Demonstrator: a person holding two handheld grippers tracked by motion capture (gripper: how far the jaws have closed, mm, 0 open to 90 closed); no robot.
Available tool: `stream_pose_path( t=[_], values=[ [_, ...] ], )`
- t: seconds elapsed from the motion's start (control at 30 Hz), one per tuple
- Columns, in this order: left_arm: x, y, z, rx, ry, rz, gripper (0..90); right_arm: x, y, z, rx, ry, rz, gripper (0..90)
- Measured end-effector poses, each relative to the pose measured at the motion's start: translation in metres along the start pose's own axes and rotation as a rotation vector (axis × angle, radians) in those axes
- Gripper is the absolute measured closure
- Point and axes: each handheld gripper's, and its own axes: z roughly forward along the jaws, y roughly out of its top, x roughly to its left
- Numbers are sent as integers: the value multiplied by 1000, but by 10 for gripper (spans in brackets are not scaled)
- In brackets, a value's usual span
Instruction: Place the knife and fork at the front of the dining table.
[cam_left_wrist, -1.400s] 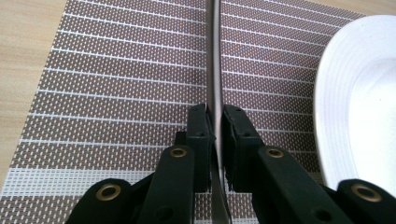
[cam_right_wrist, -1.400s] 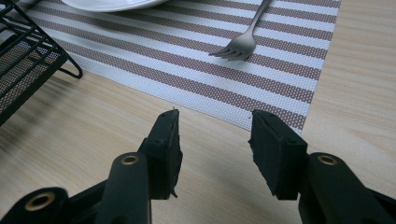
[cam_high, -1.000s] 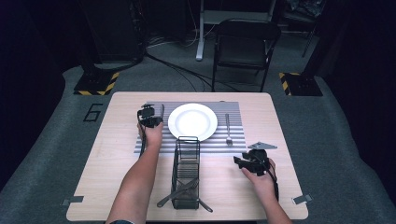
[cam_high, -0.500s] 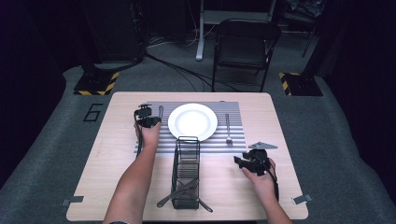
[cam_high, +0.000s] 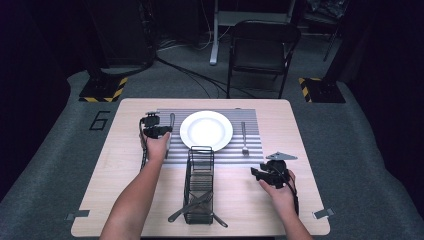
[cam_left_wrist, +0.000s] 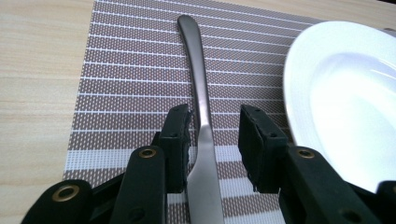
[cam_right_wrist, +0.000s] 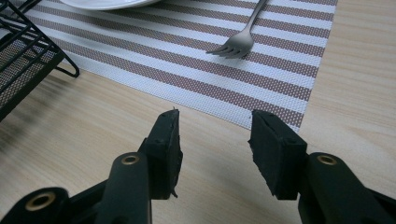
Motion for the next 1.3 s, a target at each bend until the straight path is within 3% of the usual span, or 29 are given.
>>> stream_pose_path(
  t=[0.13,0.57,1.03,1.1,1.3],
  values=[
    [-1,-1,-12,-7,-24,35,618,0,0,-1,-3,1,6,522],
    [-3,-2,-54,-58,-100,90,555,0,0,-2,-3,-7,4,522],
    [10,-31,-79,-48,-141,161,467,-1,-1,-1,6,-9,22,509],
    [12,-37,-82,-51,-156,144,453,-2,-2,-1,5,-12,30,484],
    [24,-57,-86,-29,-164,164,426,-3,-3,-1,4,-22,17,466]
  ],
)
